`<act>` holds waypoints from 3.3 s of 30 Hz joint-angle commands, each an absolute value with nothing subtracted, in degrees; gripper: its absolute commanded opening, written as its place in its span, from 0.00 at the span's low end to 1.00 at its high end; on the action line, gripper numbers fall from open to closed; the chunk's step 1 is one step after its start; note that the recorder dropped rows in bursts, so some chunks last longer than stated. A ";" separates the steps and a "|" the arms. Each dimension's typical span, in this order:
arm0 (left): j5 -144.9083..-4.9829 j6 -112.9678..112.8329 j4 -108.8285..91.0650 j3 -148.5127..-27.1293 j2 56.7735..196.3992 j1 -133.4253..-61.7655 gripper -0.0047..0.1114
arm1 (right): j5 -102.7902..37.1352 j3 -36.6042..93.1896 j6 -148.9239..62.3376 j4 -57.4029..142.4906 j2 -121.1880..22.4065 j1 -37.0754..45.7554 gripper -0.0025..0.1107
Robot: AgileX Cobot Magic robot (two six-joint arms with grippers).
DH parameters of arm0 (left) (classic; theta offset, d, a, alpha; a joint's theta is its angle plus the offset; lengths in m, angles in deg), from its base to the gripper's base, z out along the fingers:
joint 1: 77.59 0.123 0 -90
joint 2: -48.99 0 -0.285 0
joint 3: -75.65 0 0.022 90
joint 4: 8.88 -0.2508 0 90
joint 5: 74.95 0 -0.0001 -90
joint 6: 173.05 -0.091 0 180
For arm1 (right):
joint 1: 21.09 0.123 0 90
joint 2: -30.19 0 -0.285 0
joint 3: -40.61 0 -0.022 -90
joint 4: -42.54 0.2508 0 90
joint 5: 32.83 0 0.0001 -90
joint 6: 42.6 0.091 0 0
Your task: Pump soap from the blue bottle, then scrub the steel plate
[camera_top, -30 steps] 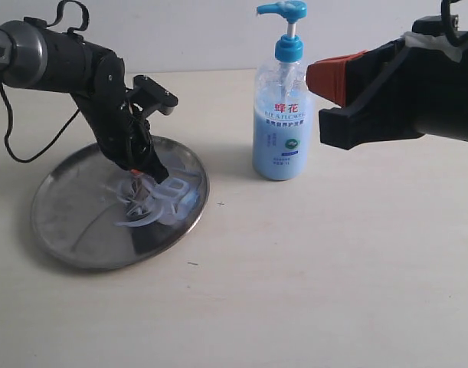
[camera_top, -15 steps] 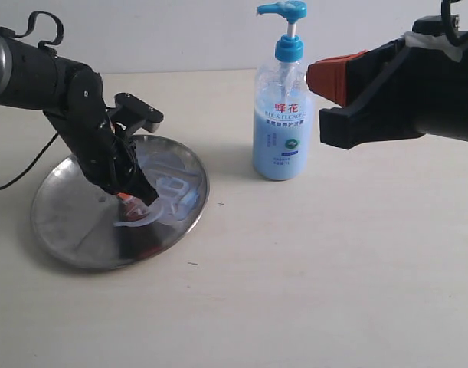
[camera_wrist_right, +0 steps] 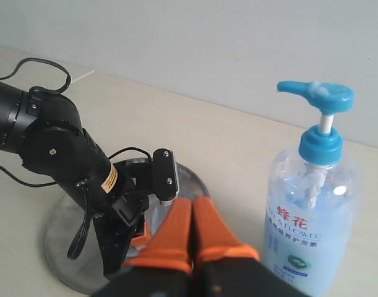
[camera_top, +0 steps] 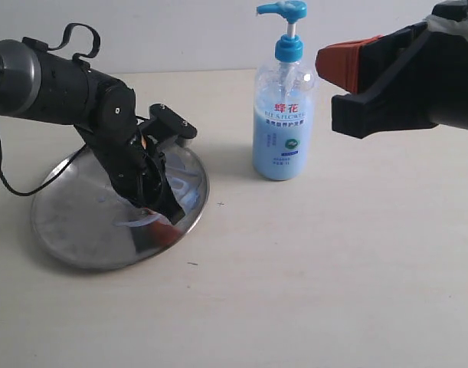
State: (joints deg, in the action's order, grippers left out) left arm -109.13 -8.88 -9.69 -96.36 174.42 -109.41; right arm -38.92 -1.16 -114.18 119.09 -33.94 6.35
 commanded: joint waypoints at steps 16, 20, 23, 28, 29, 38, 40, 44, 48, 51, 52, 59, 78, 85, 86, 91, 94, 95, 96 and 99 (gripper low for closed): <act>-106.48 -8.95 -8.00 -96.13 176.53 -114.17 0.04 | -38.47 -1.29 -114.20 118.96 -33.56 6.17 0.02; -106.73 -8.95 -8.00 -98.35 177.33 -114.17 0.04 | -38.47 -1.29 -114.20 118.96 -33.56 6.17 0.02; -108.00 -8.95 -8.00 -101.20 178.92 -114.17 0.04 | -38.47 -1.29 -114.20 118.96 -33.56 6.17 0.02; -109.86 -8.95 -8.12 -105.58 181.45 -114.17 0.04 | -38.47 -1.29 -114.20 118.96 -33.56 6.17 0.02; -109.86 -8.95 -8.20 -105.96 181.69 -114.17 0.04 | -38.47 -1.29 -114.20 118.96 -33.56 6.17 0.02; -111.22 -8.85 -10.18 -109.14 184.75 -111.82 0.04 | -38.47 -1.29 -114.20 118.96 -33.56 6.17 0.02; -110.85 -8.85 -10.18 -109.27 184.77 -110.65 0.04 | -38.47 -1.29 -114.20 118.96 -33.56 6.17 0.02; -110.15 -8.85 -10.18 -109.27 184.77 -108.36 0.04 | -38.47 -1.29 -114.20 118.96 -33.56 6.17 0.02; -109.91 -8.85 -10.18 -109.27 184.77 -106.10 0.04 | -38.35 -1.29 -114.20 118.96 -33.56 6.17 0.02; -109.74 -8.85 -10.18 -109.27 184.77 -104.45 0.04 | -38.35 -1.29 -114.31 118.96 -33.56 6.17 0.02; -109.74 -8.85 -10.18 -109.27 184.77 -104.00 0.04 | -38.35 -1.29 -114.31 118.96 -33.56 6.17 0.02; -108.98 -8.74 -11.24 -109.27 184.77 -101.17 0.04 | -37.85 -1.29 -114.30 118.96 -33.56 6.17 0.02; -108.82 -9.47 -11.33 -101.59 181.33 -103.98 0.04 | -36.56 -1.29 -114.30 118.96 -33.56 6.17 0.02; -108.92 -9.47 -11.33 -101.59 181.33 -110.44 0.04 | -36.56 -1.29 -114.30 118.96 -33.56 6.17 0.02; -109.03 -9.47 -11.20 -101.59 181.33 -110.85 0.04 | -36.56 -1.29 -114.30 118.96 -33.56 6.17 0.02; -110.52 -9.32 -10.26 -101.59 181.33 -112.85 0.04 | -36.56 -1.29 -114.30 118.96 -33.56 6.17 0.02; -110.63 -9.32 -9.80 -101.59 181.33 -113.72 0.04 | -36.56 -1.29 -114.30 118.96 -33.56 6.17 0.02; -110.94 -9.32 -9.41 -101.59 181.33 -114.03 0.04 | -36.56 -1.29 -114.30 118.96 -33.56 6.17 0.02; -111.44 -9.32 -9.30 -101.59 181.33 -114.15 0.04 | -36.56 -1.29 -114.30 118.96 -33.56 6.17 0.02; -113.04 -9.32 -8.88 -101.44 181.33 -114.19 0.04 | -36.45 -1.29 -114.30 118.96 -33.56 6.17 0.02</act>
State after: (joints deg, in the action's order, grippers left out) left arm -107.78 -9.46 -11.70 -102.95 179.30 -113.51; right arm -36.67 -1.16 -114.18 119.09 -33.80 6.35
